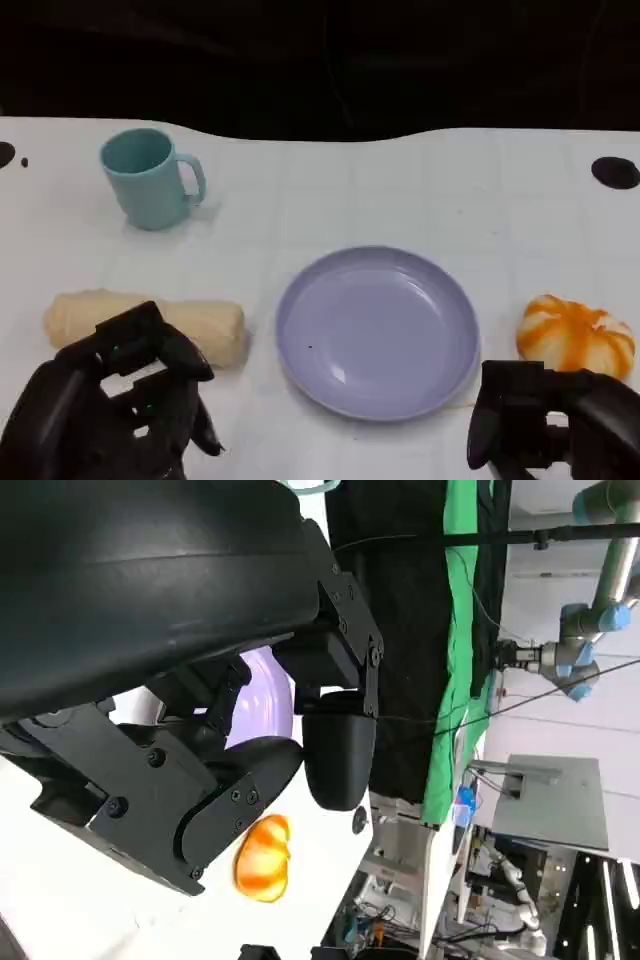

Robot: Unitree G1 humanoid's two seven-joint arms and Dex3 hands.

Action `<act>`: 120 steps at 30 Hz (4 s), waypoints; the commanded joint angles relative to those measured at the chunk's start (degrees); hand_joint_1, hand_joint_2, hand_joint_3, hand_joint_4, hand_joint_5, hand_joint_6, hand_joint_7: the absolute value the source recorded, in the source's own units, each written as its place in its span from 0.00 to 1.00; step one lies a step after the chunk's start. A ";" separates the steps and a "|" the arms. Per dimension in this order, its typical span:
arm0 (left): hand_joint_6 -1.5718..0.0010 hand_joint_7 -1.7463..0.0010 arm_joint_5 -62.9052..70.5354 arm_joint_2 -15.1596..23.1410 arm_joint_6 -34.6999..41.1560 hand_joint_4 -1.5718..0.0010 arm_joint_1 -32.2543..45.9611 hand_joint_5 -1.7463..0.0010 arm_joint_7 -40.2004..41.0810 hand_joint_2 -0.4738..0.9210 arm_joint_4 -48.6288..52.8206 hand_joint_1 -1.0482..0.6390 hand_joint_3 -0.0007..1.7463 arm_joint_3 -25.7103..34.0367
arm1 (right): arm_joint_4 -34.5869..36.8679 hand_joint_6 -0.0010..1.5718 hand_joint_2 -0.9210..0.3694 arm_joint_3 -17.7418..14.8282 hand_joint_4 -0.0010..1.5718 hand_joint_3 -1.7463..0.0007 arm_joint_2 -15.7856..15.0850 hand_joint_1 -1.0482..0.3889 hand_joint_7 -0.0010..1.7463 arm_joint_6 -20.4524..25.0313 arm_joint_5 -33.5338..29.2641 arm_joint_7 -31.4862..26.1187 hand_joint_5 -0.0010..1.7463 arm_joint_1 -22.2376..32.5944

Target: Grasp the towel on the left side of the plate with the left hand and place it into the plate.

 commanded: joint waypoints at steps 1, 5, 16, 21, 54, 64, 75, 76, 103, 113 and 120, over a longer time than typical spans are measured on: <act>0.46 0.44 -0.02 -0.24 0.29 0.49 -0.80 0.24 2.30 0.75 -1.15 0.51 0.53 1.12 | -1.22 0.41 0.32 -0.37 0.46 0.29 -0.69 0.68 0.86 0.86 0.24 -0.32 0.99 0.22; 0.52 0.70 6.50 5.32 0.63 0.60 -3.08 0.39 1.64 0.90 -2.31 0.48 0.29 1.22 | -1.81 0.41 0.32 -0.39 0.46 0.29 -0.74 0.69 0.86 1.63 0.36 -0.44 1.00 0.13; 0.69 1.00 28.91 24.36 4.08 0.73 -12.77 0.77 -3.07 1.00 -2.51 0.35 0.06 -3.38 | -2.21 0.41 0.32 -0.61 0.46 0.29 -0.74 0.69 0.86 2.41 0.61 -0.40 1.00 -0.01; 0.77 1.00 41.29 30.27 6.17 0.77 -18.05 0.83 -5.41 1.00 -0.39 0.31 0.05 -9.76 | -1.98 0.41 0.33 -0.49 0.46 0.29 -1.08 0.68 0.85 1.70 0.12 -0.18 0.99 0.01; 0.80 1.00 77.86 23.49 -5.16 0.75 -40.73 0.95 -7.14 0.98 46.23 0.26 0.00 -32.00 | -3.90 0.42 0.35 -0.39 0.47 0.28 -1.65 0.66 0.84 2.53 0.46 -0.64 0.99 0.93; 0.49 0.92 74.40 18.52 -11.01 0.45 -42.68 0.83 3.73 1.00 60.24 0.41 0.09 -32.03 | -4.57 0.42 0.34 -0.36 0.47 0.28 -1.96 0.66 0.84 3.09 0.30 -0.77 0.98 0.96; 0.61 0.14 71.08 19.02 -18.75 0.50 -38.50 0.00 18.50 1.00 59.06 0.44 0.15 -27.80 | -4.07 0.42 0.35 -0.67 0.48 0.28 -1.88 0.66 0.84 2.74 0.48 -0.54 0.99 0.74; 0.61 0.13 71.21 19.16 -18.19 0.50 -38.03 0.00 18.35 1.00 57.00 0.44 0.14 -27.29 | -4.02 0.42 0.35 -0.77 0.48 0.28 -1.82 0.66 0.84 2.92 0.69 -0.52 0.99 0.71; 0.59 0.00 73.03 7.57 -15.17 0.42 -42.60 0.00 10.22 0.66 36.39 0.48 0.62 -30.22 | -4.49 0.42 0.34 -0.67 0.47 0.28 -1.97 0.66 0.84 3.03 0.32 -0.30 0.98 0.98; 0.51 0.19 75.93 2.12 -11.56 0.42 -45.76 0.00 7.69 0.70 42.91 0.47 0.56 -35.50 | -5.06 0.42 0.35 -0.54 0.47 0.28 -1.86 0.66 0.84 3.03 0.50 -0.37 0.99 1.22; 0.61 0.63 72.31 0.96 -10.84 0.64 -45.90 0.37 4.56 0.89 43.67 0.44 0.28 -35.32 | -4.94 0.42 0.36 -0.47 0.47 0.27 -2.04 0.65 0.84 2.87 0.33 -0.24 0.99 1.20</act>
